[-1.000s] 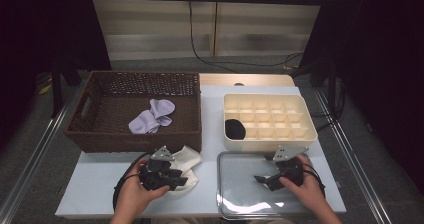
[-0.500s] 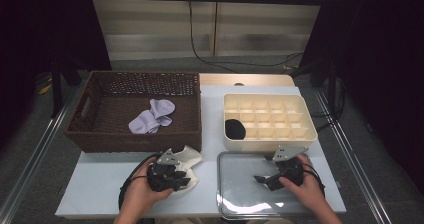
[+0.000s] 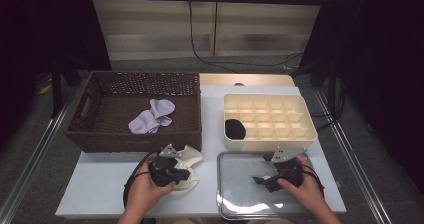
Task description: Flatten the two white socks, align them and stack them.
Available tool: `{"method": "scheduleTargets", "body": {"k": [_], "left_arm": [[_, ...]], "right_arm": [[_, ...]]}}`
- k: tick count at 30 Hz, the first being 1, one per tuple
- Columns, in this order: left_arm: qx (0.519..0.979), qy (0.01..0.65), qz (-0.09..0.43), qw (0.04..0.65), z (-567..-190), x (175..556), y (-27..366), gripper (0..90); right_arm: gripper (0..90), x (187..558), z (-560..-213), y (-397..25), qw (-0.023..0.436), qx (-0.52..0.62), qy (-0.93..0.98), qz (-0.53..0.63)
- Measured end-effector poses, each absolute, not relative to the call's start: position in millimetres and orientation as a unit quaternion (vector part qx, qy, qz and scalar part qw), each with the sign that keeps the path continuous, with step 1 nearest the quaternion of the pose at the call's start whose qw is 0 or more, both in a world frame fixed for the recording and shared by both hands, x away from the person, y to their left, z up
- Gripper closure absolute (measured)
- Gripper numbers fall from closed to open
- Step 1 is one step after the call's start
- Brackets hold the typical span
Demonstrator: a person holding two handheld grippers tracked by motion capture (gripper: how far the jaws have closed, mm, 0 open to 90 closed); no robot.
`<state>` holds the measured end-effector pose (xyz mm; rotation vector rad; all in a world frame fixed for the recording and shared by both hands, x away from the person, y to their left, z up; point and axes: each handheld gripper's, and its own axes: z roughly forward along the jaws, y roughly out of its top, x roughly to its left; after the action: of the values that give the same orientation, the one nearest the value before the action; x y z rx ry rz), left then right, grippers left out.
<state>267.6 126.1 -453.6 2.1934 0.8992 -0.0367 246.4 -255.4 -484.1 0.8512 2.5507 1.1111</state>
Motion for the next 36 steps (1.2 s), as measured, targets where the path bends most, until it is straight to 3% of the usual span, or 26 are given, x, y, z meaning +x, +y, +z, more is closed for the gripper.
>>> {"method": "scheduleTargets", "body": {"k": [5, 15, 22, 31, 36], "left_arm": [[0.835, 0.372, -0.008, 0.406, -454, 277, 127, 86.5], [0.833, 0.379, -0.019, 0.402, -459, 281, 125, 86.3], [0.830, 0.384, -0.019, 0.405, -457, 283, 122, 86.3], [0.827, 0.369, -0.016, 0.425, -453, 285, 108, 86.1], [0.840, 0.336, -0.010, 0.425, -448, 281, 106, 71.4]], "right_arm": [[14.2, 247, -484, -253, 0.113, 0.284, 0.873, 0.380], [14.6, 240, -480, -231, 0.087, 0.257, 0.879, 0.392], [24.3, 237, -479, -202, 0.066, 0.230, 0.881, 0.407], [24.5, 239, -475, -202, 0.062, 0.236, 0.876, 0.416], [24.1, 241, -478, -207, 0.070, 0.243, 0.879, 0.405]]}}
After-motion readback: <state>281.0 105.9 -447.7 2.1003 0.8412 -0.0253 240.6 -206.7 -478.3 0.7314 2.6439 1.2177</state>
